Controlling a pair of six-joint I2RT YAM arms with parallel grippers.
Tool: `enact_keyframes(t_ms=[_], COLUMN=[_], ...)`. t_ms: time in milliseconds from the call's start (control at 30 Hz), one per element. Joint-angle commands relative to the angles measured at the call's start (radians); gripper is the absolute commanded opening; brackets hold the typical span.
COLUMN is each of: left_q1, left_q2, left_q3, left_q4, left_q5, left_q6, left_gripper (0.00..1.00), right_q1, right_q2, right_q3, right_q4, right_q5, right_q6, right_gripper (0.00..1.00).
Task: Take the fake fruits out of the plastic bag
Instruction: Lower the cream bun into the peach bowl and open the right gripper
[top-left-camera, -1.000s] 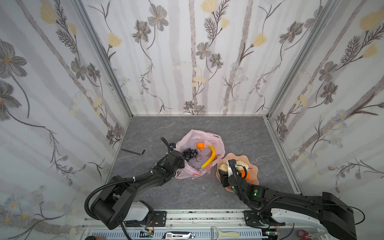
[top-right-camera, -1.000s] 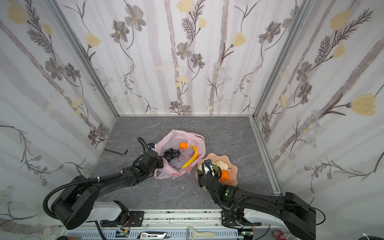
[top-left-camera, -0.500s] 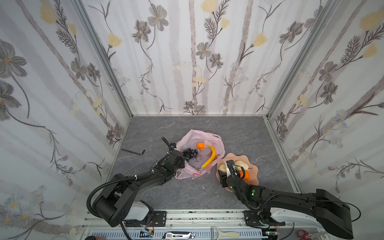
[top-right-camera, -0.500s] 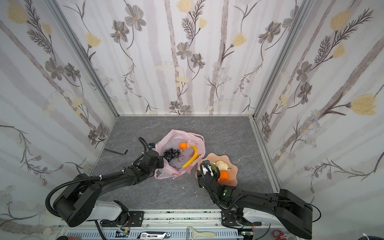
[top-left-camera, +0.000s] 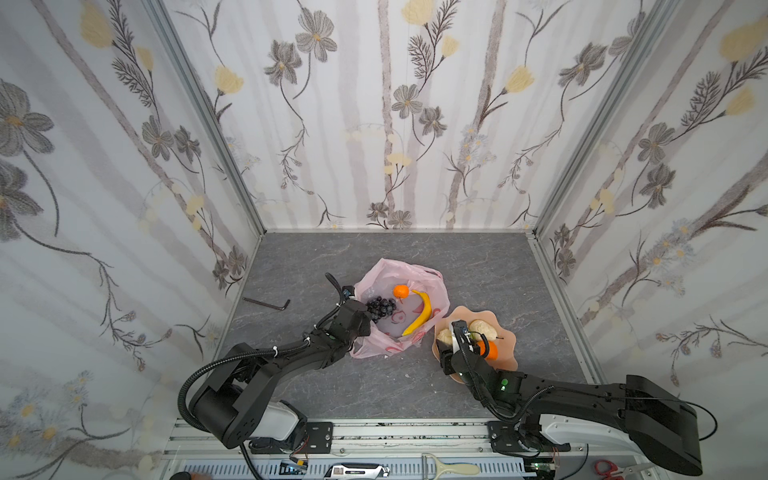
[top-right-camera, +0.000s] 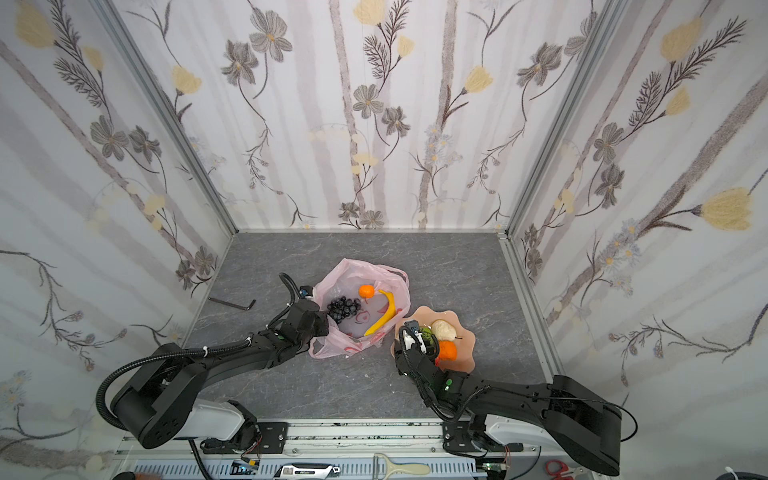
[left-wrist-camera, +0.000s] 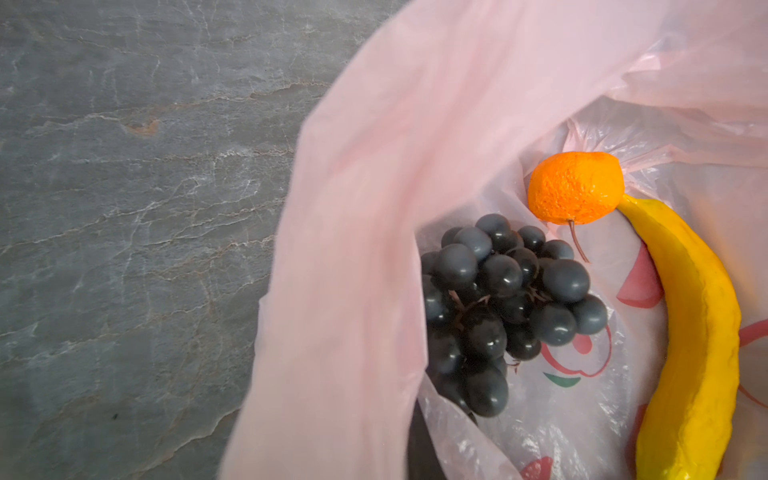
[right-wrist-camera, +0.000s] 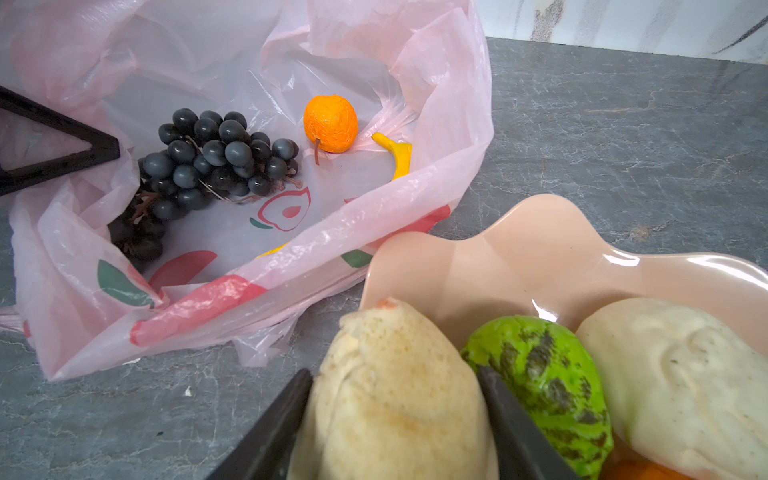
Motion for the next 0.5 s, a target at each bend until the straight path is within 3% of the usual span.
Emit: enact_keyframes(t_ms=[0,67,467], left_q1=[0.002,0.001,0.001], left_q2=[0.002,0.005,0.03], left_q3=[0.008,0.008,0.016], left_q4=[0.019,0.019,0.019], left_q5=[-0.007,-0.008,-0.013], left_q6=[0.003,0.003,0.005], left_gripper=[0.08,0.08,0.09], right_q1=[0.004,0.006,0.01], right_q2=[-0.022,-0.046,-0.163], right_q3=[-0.014,-0.028,-0.03], right_q4=[0.059,0.068,-0.016], right_q5=[0.016,0.012,0.013], right_q6=[-0.016,-0.018,0.01], right_gripper=[0.7,0.75,0.78])
